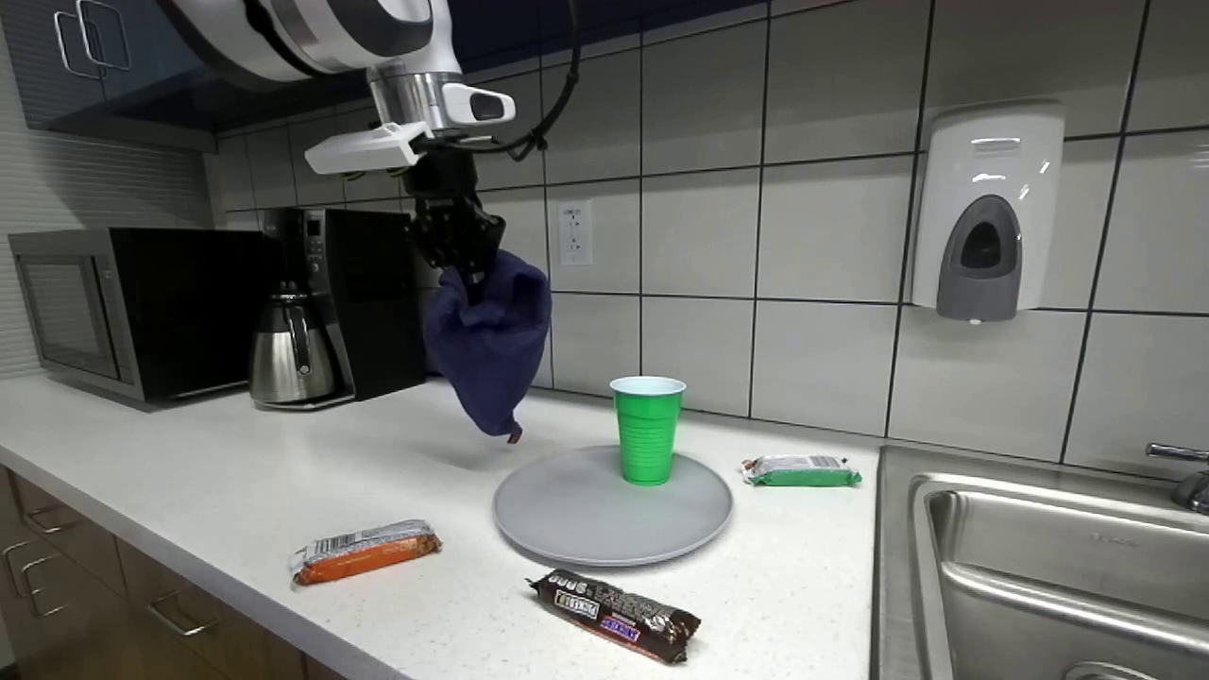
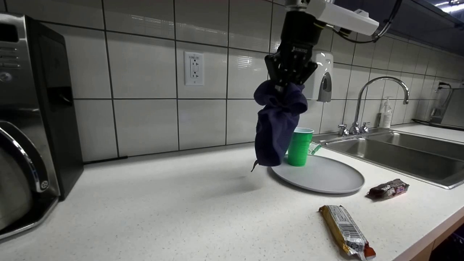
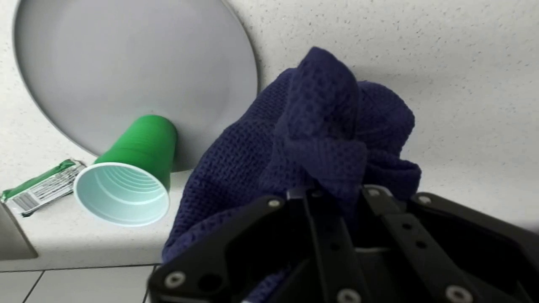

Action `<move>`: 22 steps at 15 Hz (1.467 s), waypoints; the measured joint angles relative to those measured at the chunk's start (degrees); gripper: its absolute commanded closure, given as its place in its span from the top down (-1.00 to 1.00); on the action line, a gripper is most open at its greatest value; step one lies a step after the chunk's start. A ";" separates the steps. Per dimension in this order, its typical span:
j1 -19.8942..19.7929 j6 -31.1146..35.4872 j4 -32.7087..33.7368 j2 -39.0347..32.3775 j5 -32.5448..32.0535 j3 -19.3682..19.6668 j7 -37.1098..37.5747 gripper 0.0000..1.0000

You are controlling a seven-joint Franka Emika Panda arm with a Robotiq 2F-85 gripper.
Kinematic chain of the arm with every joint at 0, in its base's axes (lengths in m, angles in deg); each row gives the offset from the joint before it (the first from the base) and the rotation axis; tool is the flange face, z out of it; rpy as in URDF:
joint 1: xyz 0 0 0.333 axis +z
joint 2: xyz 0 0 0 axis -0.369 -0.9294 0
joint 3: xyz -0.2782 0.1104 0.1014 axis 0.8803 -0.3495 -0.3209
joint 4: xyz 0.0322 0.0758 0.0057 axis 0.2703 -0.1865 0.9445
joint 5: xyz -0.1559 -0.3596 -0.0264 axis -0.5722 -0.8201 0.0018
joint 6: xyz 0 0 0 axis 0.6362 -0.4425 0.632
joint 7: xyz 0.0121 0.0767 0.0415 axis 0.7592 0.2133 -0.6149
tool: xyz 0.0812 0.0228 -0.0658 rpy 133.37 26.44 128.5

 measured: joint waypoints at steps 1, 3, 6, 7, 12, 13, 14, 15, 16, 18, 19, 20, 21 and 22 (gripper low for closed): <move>0.48 -0.16 0.00 -0.02 0.44 -0.47 -0.03 -0.94; 1.55 -0.39 0.00 -0.08 1.15 -1.30 -0.07 -0.94; 2.95 -0.44 -0.01 -0.50 2.18 -2.44 -0.09 -0.94; 3.31 -0.45 -0.01 -0.82 2.56 -2.79 -0.10 -0.94; 4.53 -0.44 -0.04 -3.97 3.28 -4.03 -0.10 -0.94; 4.63 -0.44 -0.03 -4.86 3.28 -4.23 -0.10 -0.94; 4.74 -0.42 -0.02 -5.73 3.28 -4.39 -0.10 -0.94; 4.82 -0.36 -0.01 -6.66 3.28 -4.60 -0.10 -0.94; 4.85 -0.31 -0.01 -7.56 3.28 -4.85 -0.10 -0.94; 5.07 -0.25 0.03 -9.32 3.18 -5.09 -0.08 -0.94; 5.22 -0.23 0.06 -10.10 3.16 -5.11 -0.08 -0.94; 5.33 -0.17 0.09 -10.80 3.10 -5.11 -0.03 -0.94; 5.40 -0.03 0.13 -11.47 2.99 -5.11 0.07 -0.94; 5.43 0.23 0.19 -12.18 2.84 -5.11 0.17 -0.94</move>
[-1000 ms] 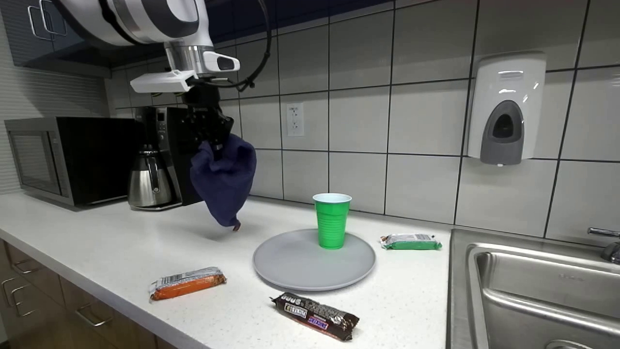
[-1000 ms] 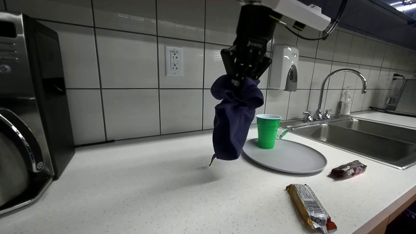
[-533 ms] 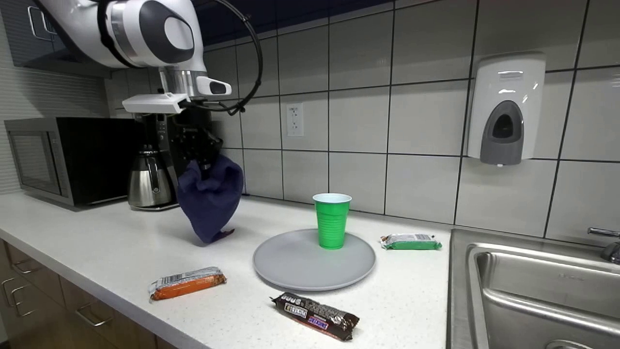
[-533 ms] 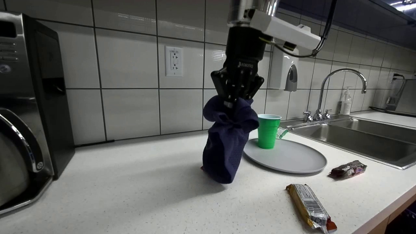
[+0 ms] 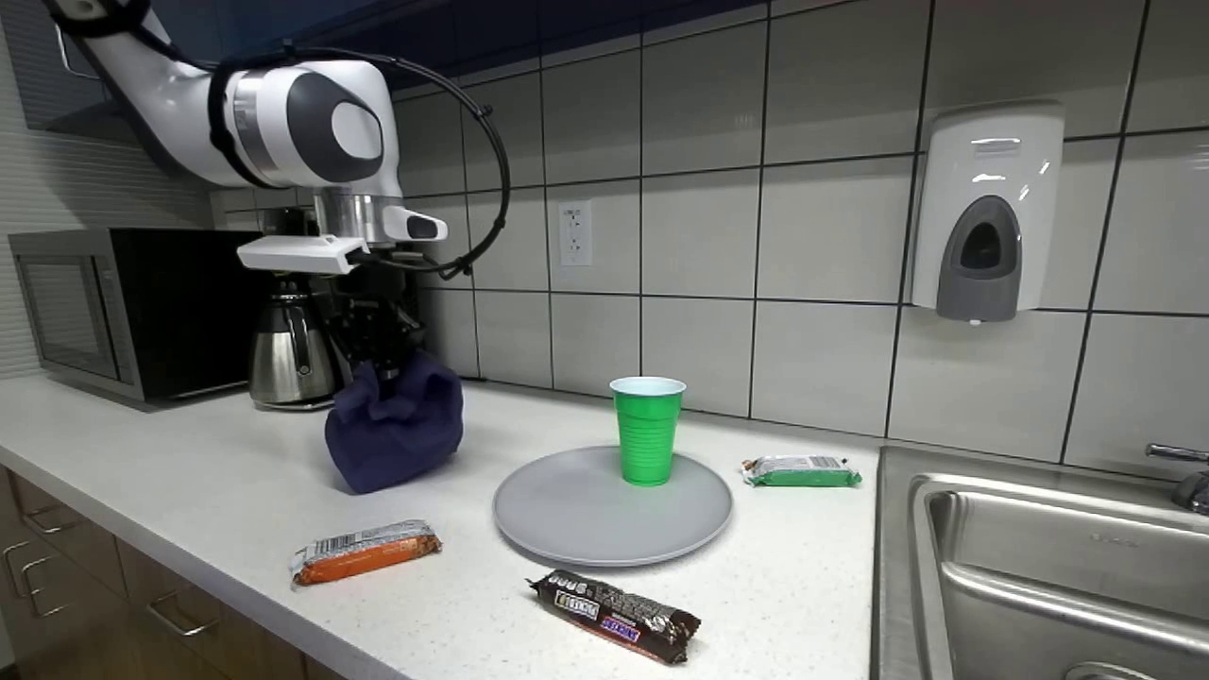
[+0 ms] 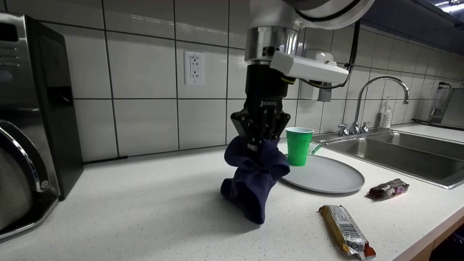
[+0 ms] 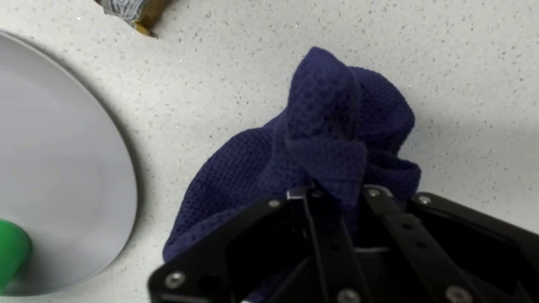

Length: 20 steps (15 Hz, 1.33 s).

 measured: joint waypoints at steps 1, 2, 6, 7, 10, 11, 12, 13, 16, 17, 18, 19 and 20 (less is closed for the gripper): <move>0.00 0.40 0.12 -0.74 -0.17 0.00 0.19 -0.94; 0.00 0.88 0.27 -1.49 -0.50 0.00 0.48 -0.94; 0.01 1.68 1.36 -4.34 -2.20 0.02 1.77 -0.49; 0.02 1.72 1.60 -4.88 -2.74 0.02 1.90 -0.22; 0.09 1.73 2.05 -5.93 -3.26 0.03 2.08 0.16; 0.09 1.73 2.14 -6.06 -3.26 0.03 2.08 0.29; 0.09 1.71 2.26 -6.12 -3.26 0.03 2.08 0.43; 0.09 1.65 2.39 -6.13 -3.26 0.04 2.08 0.59; 0.09 1.40 2.81 -6.05 -3.22 0.09 2.08 0.99; 0.09 1.24 2.93 -5.91 -3.10 0.12 2.07 1.00; 0.08 1.03 3.04 -5.67 -3.01 0.17 2.06 1.00; 0.07 0.81 3.16 -5.33 -2.90 0.24 2.05 1.00; 0.02 0.66 3.24 -4.89 -2.81 0.32 2.03 1.00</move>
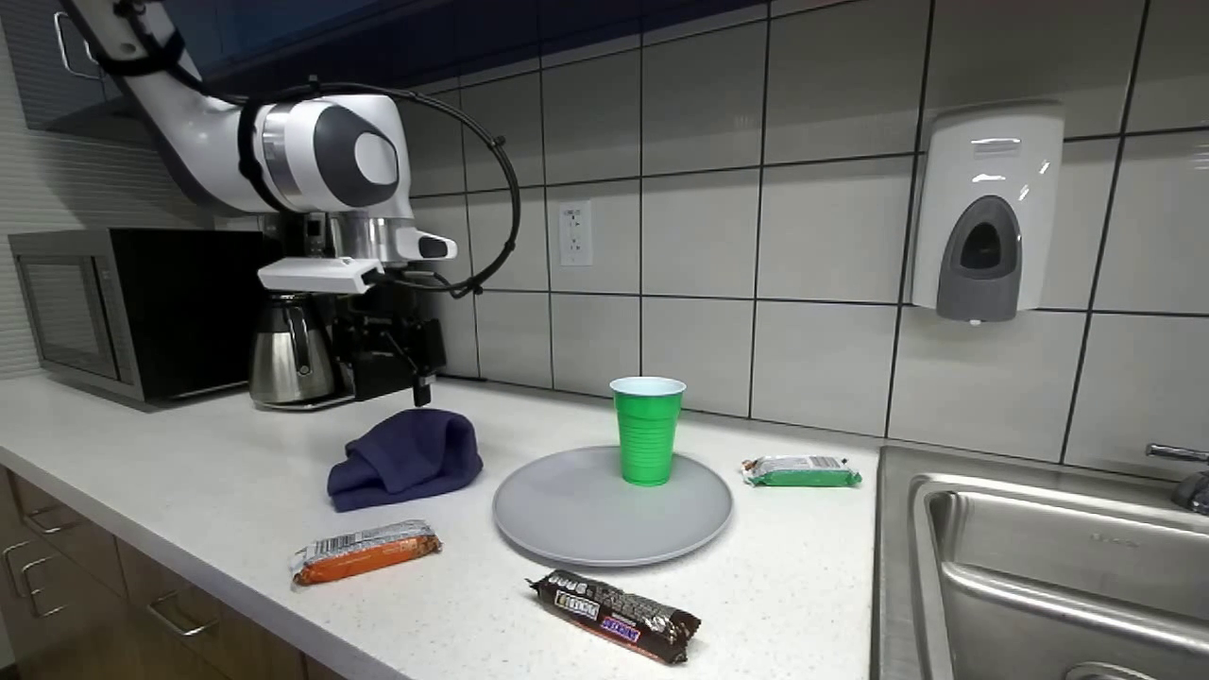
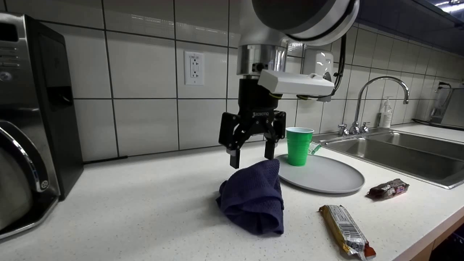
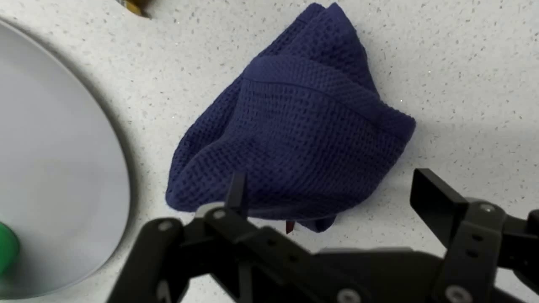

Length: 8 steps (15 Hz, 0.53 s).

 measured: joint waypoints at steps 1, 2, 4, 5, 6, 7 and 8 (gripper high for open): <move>-0.11 -0.18 0.08 0.44 0.11 0.09 0.00 1.00; -0.26 -0.39 0.13 1.01 0.17 0.27 -0.01 1.00; -0.64 -0.84 0.21 2.19 0.27 0.84 -0.01 1.00; -0.91 -1.09 0.23 2.82 0.27 1.20 -0.02 1.00; -1.15 -1.37 0.26 3.33 0.27 1.62 -0.04 1.00; -1.52 -1.73 0.30 3.85 0.27 2.03 -0.09 1.00; -1.89 -2.14 0.35 4.28 0.27 2.40 -0.19 1.00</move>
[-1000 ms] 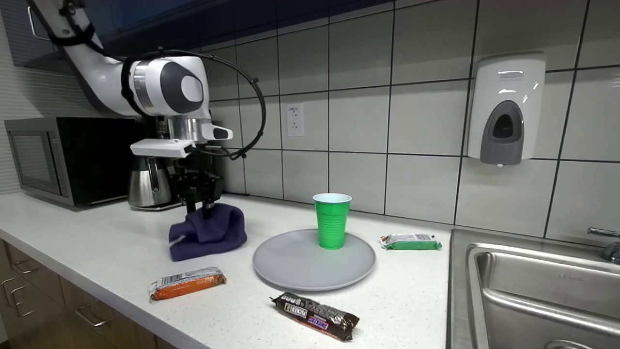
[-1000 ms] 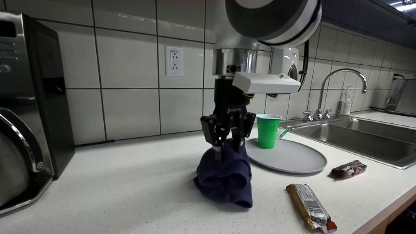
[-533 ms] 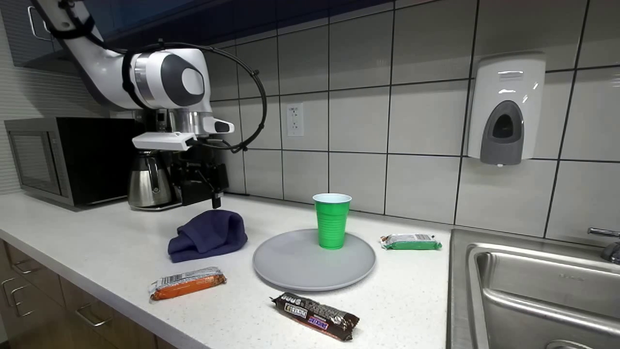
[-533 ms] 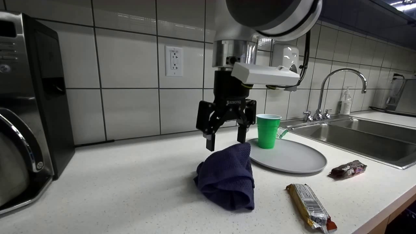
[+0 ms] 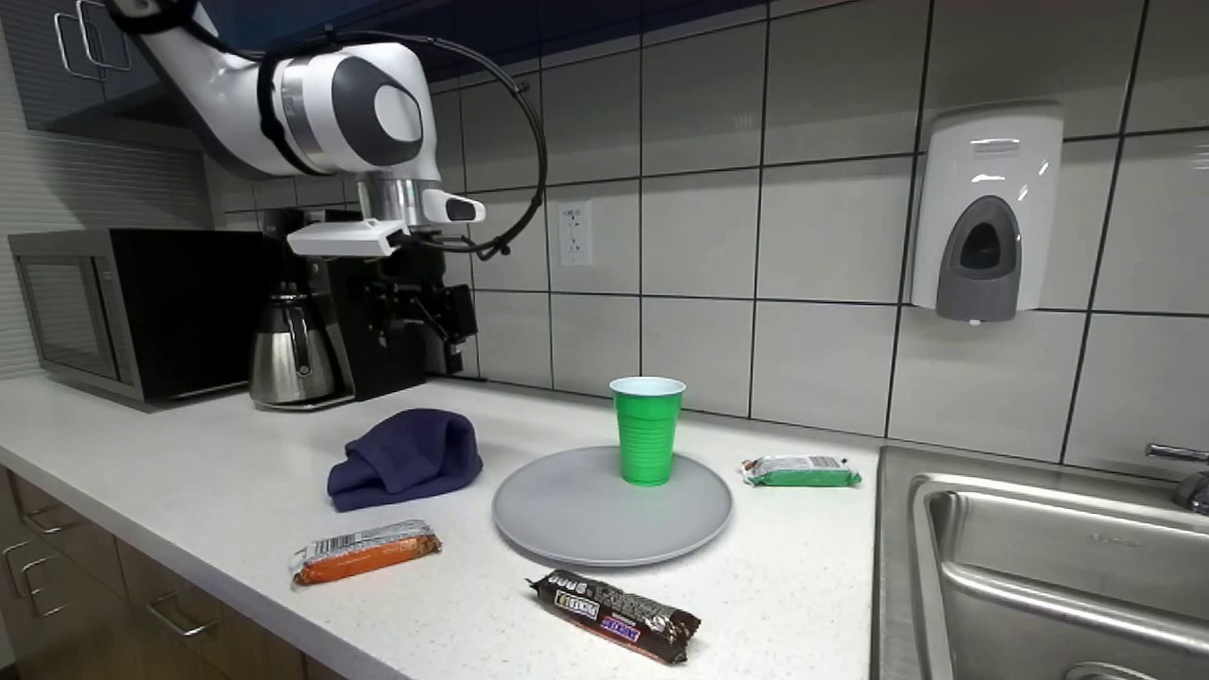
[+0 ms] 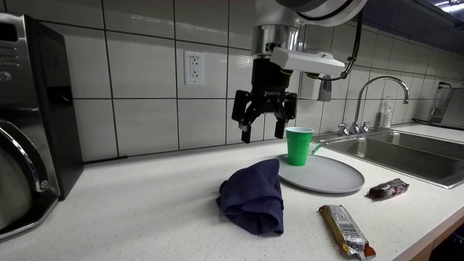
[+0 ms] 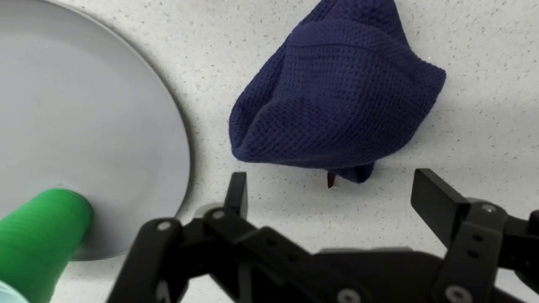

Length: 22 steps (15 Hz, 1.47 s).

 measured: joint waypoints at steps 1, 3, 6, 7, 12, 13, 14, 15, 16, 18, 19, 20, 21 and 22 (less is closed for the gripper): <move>-0.39 -0.44 0.07 0.36 0.00 0.39 -0.26 1.00; -1.14 -1.12 0.18 0.93 0.00 1.19 -0.92 1.00; -2.30 -1.74 0.45 1.38 -0.01 2.31 -2.17 1.00; -2.68 -1.83 0.59 1.43 -0.02 2.67 -2.76 1.00; -4.84 -1.91 1.27 1.39 -0.07 4.69 -6.43 1.00; -5.24 -1.92 1.49 1.31 -0.21 5.15 -7.13 1.00; -5.67 -1.93 1.76 1.15 -0.23 5.56 -7.88 1.00; -6.08 -1.96 2.09 0.88 -0.24 5.94 -8.60 1.00; -6.50 -1.98 2.51 0.51 -0.25 6.32 -9.29 1.00; -7.25 -2.07 3.68 -0.58 -0.25 7.04 -10.53 1.00; -7.56 -2.10 4.39 -1.26 -0.25 7.36 -10.93 1.00; -7.89 -2.12 5.13 -1.99 -0.25 7.59 -11.31 1.00; -8.12 -2.13 5.93 -2.78 -0.25 7.87 -11.68 1.00; -8.27 -2.14 6.81 -3.70 -0.31 8.15 -11.86 1.00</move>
